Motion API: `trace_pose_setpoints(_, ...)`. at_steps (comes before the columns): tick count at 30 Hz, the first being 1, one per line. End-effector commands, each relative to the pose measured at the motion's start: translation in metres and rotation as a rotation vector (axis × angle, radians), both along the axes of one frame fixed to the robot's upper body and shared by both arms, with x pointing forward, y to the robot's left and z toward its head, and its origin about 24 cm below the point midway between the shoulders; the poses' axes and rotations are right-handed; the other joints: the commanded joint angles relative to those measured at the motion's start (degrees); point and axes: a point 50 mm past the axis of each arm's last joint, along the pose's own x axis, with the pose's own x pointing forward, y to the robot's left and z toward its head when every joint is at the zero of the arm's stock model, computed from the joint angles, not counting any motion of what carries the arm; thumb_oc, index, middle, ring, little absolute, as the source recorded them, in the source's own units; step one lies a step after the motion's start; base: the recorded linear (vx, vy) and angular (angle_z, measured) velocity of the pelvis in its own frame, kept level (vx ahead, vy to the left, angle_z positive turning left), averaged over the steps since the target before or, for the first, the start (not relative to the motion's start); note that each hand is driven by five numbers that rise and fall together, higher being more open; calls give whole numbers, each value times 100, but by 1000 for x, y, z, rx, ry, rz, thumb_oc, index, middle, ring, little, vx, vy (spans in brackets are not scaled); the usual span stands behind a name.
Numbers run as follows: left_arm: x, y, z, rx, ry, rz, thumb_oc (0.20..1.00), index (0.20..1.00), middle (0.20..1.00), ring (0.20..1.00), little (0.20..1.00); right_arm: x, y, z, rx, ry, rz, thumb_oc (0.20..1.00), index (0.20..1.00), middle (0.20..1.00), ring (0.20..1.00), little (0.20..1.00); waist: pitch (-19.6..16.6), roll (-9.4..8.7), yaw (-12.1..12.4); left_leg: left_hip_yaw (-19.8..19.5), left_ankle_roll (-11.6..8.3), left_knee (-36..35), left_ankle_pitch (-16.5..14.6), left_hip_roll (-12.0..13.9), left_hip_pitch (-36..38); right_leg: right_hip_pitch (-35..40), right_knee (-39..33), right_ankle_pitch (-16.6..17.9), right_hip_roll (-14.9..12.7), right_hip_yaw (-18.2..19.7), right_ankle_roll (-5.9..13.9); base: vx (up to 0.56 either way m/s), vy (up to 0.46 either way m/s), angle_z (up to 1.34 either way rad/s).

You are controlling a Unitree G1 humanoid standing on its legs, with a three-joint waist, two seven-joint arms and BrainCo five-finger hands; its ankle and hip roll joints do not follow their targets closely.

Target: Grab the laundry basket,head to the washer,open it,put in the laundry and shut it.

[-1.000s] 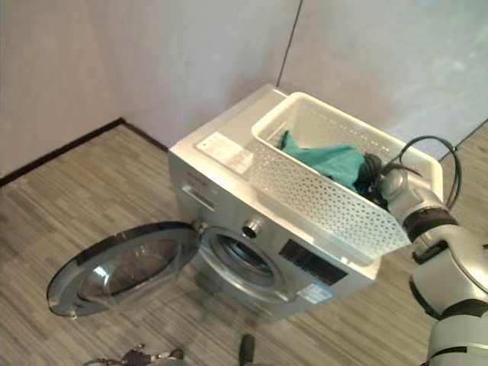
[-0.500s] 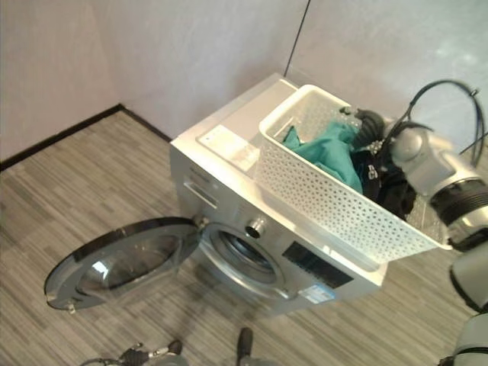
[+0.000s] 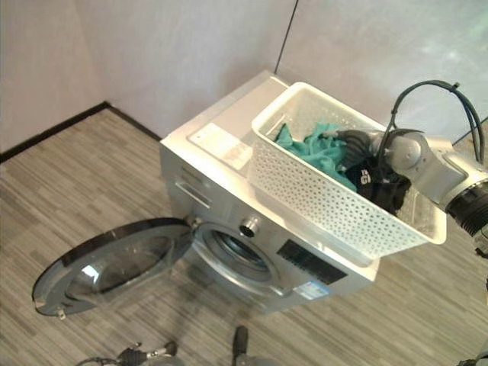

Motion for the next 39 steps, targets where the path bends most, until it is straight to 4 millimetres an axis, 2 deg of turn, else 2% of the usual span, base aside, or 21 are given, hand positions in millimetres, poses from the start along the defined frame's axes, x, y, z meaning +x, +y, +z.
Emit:
trace_pose_setpoints(1, 3, -18, -5, -45, 10, -40, 1000, 1000, 1000, 1000, 1000, 1, -7, 42, -24, -112, -34, 1000, 1000, 1000, 1000, 1000, 210, -148, 223, 242, 375, -224, 55, -79, -97, 156, 403, -720, -424, -214, 337, 0, 0, 0)
trace_pose_setpoints(3, 1, -18, -5, -43, 15, -35, 1000, 1000, 1000, 1000, 1000, 4, -4, 41, -18, -113, -29, 1000, 1000, 1000, 1000, 1000, 237, -158, 260, 238, 379, -222, 68, -80, -127, 151, 380, -712, -419, -225, 335, 0, 0, 0)
trace_pose_setpoints(4, -2, -17, -6, -39, 22, -23, 1000, 1000, 1000, 1000, 1000, 6, 5, 42, -14, -120, -5, 1000, 1000, 1000, 1000, 1000, 256, -174, 315, 222, 377, -222, 82, -76, -165, 141, 350, -710, -417, -245, 329, 0, 0, 0)
trace_pose_setpoints(9, -5, -16, -6, -38, 26, -17, 1000, 1000, 1000, 1000, 1000, 11, 13, 44, -4, -135, 4, 1000, 1000, 1000, 1000, 1000, 307, -200, 398, 205, 371, -212, 91, -71, -217, 141, 307, -686, -403, -260, 327, 0, 0, 0)
trace_pose_setpoints(11, -3, -16, -6, -37, 22, -17, 1000, 1000, 1000, 1000, 1000, 14, 12, 45, 9, -148, -10, 1000, 1000, 1000, 1000, 1000, 331, -207, 427, 200, 369, -210, 96, -70, -233, 135, 298, -678, -398, -267, 325, 0, 0, 0)
trace_pose_setpoints(15, 0, -17, -5, -29, 17, -34, 1000, 1000, 1000, 1000, 1000, 21, -1, 59, 29, -228, -99, 1000, 1000, 1000, 1000, 1000, 368, -226, 478, 180, 350, -197, 123, -54, -321, 118, 226, -638, -390, -300, 323, 0, -2, 1)
trace_pose_setpoints(18, -3, -17, -6, -20, 32, -46, 1000, 1000, 1000, 1000, 1000, 29, 0, 63, 78, -280, -138, 1000, 1000, 1000, 1000, 1000, 351, -194, 487, 210, 379, -182, 91, -64, -289, 117, 223, -608, -369, -232, 321, 1, -3, 2)
trace_pose_setpoints(22, -1, -16, -6, -16, 28, -48, 1000, 1000, 1000, 1000, 1000, 35, 3, 60, 125, -290, -154, 1000, 1000, 1000, 1000, 1000, 360, -175, 496, 211, 391, -186, 98, -64, -287, 108, 231, -610, -361, -216, 318, 0, 4, -5)
trace_pose_setpoints(26, 12, -21, -3, -18, -5, -86, 1000, 1000, 1000, 1000, 1000, 47, 6, 41, 138, -261, -225, 1000, 1000, 1000, 1000, 1000, 439, -137, 537, 173, 402, -189, 129, -85, -361, 84, 216, -619, -363, -240, 301, 0, 0, 0)
trace_pose_setpoints(27, 14, -22, -3, -17, -7, -93, 1000, 1000, 1000, 1000, 1000, 49, 9, 37, 139, -253, -233, 837, 837, 837, 837, 837, 458, -128, 548, 171, 405, -182, 131, -91, -381, 77, 210, -618, -360, -246, 295, 0, 0, 0)
trace_pose_setpoints(28, 15, -24, -3, -19, -8, -98, 1000, 1000, 1000, 1000, 1000, 50, 11, 32, 148, -242, -237, 200, 200, 200, 200, 200, 470, -120, 556, 166, 407, -177, 136, -95, -399, 67, 203, -615, -355, -243, 291, 0, 0, 0)
trace_pose_setpoints(30, 15, -25, -3, -16, -6, -103, 1000, 1000, 1000, 1000, 1000, 51, 18, 31, 173, -248, -216, 200, 200, 200, 200, 200, 472, -107, 546, 161, 409, -181, 137, -97, -407, 60, 192, -612, -352, -241, 290, 0, 0, 0)
trace_pose_setpoints(34, 11, -26, -5, -15, 14, -111, 1000, 1000, 1000, 1000, 1000, 50, 16, 32, 207, -261, -223, 200, 200, 200, 200, 200, 447, -96, 515, 169, 415, -196, 133, -99, -395, 68, 187, -611, -352, -227, 288, 0, 0, 0)
trace_pose_setpoints(36, 5, -24, -6, -4, 36, -104, 1000, 1000, 1000, 1000, 1000, 47, 10, 48, 291, -333, -229, 200, 200, 200, 200, 200, 377, -79, 442, 194, 425, -214, 111, -100, -340, 92, 189, -614, -357, -196, 297, 0, 0, 0)
trace_pose_setpoints(38, 4, -24, -7, -2, 40, -105, 1000, 1000, 1000, 1000, 1000, 46, 7, 51, 305, -345, -230, 200, 200, 200, 200, 200, 361, -76, 425, 201, 427, -219, 104, -98, -324, 102, 189, -617, -357, -197, 297, 0, 0, 0)
trace_pose_setpoints(39, 2, -23, -7, 4, 47, -102, 1000, 1000, 1000, 1000, 1000, 40, -4, 68, 366, -418, -245, 200, 200, 200, 200, 200, 297, -67, 363, 228, 430, -224, 81, -88, -284, 124, 195, -625, -364, -188, 301, 0, 0, 0)
